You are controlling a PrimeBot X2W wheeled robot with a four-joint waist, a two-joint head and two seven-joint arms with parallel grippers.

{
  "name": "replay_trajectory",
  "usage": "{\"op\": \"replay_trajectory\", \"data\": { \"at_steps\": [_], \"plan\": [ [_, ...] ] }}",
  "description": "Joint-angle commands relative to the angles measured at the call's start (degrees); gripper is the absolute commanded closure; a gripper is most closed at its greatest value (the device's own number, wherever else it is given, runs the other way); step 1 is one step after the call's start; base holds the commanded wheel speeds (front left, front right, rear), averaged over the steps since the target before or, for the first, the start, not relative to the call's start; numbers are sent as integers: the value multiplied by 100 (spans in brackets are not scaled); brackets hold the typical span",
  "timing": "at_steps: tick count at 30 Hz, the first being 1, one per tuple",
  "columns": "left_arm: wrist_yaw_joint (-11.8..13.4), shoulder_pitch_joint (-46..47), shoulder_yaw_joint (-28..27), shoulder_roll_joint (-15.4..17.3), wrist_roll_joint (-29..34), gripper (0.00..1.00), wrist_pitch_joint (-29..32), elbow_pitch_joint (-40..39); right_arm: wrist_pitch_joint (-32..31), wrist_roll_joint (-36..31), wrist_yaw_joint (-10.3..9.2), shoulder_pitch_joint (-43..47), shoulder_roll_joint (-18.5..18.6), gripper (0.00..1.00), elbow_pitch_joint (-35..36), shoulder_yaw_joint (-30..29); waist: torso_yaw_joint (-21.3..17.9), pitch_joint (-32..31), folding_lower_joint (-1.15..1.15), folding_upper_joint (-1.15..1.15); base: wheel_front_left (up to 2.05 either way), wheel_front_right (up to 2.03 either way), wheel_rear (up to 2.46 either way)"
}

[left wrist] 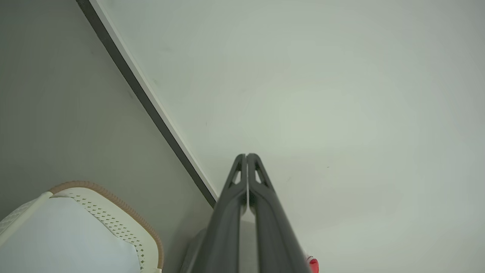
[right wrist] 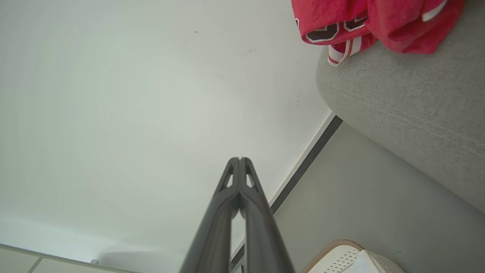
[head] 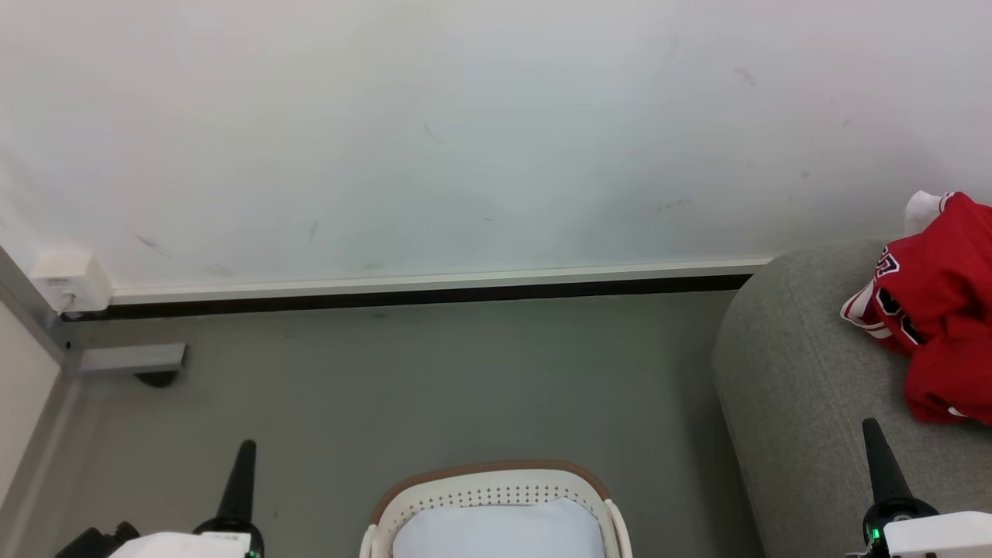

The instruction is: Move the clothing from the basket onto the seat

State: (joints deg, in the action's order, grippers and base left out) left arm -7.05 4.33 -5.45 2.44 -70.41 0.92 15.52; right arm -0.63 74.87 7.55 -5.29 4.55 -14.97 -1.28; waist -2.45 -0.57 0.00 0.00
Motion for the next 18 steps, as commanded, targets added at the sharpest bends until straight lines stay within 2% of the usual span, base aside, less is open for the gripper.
{"op": "replay_trajectory", "data": {
  "at_steps": [1,18],
  "plan": [
    [-32,106,-36,51,-197,100,34,-72,-42,107,-7,-112,-1,100,54,-55,7,2,0,0,0,0,0],
    [-46,156,-71,57,-1003,100,259,-104,-265,785,-9,-110,-57,100,83,-247,93,28,0,0,0,0,0]
  ]
}}
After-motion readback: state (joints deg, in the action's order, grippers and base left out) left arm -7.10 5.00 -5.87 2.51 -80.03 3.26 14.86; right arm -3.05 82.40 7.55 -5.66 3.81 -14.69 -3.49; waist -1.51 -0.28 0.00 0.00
